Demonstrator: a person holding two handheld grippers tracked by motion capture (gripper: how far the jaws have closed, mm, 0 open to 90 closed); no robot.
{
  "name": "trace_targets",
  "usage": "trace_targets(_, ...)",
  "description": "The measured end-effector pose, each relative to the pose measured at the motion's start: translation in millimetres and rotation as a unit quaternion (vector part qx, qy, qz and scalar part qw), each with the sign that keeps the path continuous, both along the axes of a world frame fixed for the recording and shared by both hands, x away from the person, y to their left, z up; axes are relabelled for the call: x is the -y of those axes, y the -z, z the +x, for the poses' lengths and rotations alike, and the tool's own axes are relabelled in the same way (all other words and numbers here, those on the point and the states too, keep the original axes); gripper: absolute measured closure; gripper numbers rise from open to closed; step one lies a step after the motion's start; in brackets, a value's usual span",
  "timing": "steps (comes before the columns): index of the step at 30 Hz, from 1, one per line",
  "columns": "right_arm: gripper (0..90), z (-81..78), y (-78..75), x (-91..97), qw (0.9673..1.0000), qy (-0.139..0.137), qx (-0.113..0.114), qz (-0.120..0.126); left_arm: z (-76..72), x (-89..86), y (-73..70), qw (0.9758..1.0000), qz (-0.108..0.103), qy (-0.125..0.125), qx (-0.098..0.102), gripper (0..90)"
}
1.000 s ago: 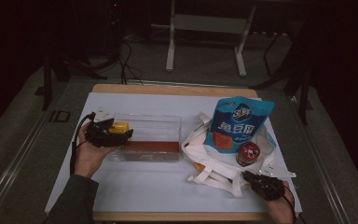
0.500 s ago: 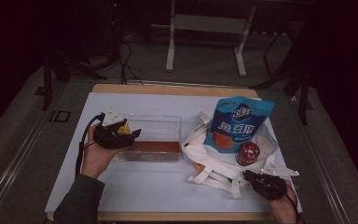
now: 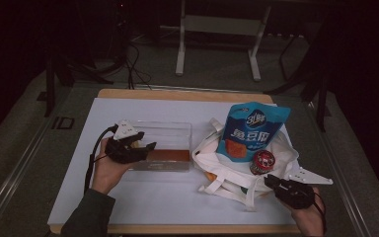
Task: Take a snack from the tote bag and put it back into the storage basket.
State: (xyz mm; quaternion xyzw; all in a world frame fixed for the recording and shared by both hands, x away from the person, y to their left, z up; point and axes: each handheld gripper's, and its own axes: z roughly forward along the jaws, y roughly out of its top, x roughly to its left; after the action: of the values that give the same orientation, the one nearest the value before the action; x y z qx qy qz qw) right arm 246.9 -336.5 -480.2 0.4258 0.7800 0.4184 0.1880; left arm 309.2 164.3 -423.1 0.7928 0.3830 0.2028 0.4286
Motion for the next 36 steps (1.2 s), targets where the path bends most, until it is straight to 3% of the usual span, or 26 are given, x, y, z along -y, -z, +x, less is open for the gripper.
trace_targets(3, 74.6, -0.1, -6.8, 5.3, 0.9999, 0.006, 0.007, 0.01, -1.7, 1.9, 1.2, 1.0, 0.0, 0.006, -0.002, 43.2)
trace_targets(12, 69.4, 10.9, -19.1, 11.0, 0.9997, 0.019, 0.016, 0.001, -6.5, 10.2, 5.2, 0.9998, -0.004, 0.02, 0.003, 44.0)
trace_targets(19, 65.8, 26.8, -25.1, 11.3, 0.9994, 0.027, 0.019, 0.0, -12.5, 11.7, 20.2, 0.9995, -0.024, 0.023, -0.002, 43.9)
trace_targets(24, 63.9, 38.1, -28.0, 10.9, 0.9993, 0.034, 0.016, 0.004, -18.2, 16.9, 27.8, 0.9994, -0.019, 0.028, 0.006, 43.9)
trace_targets(36, 53.4, 69.4, -46.5, 11.5, 0.9988, 0.042, 0.016, 0.02, -26.4, 28.4, 46.0, 0.9991, -0.018, 0.039, -0.001, 43.9)
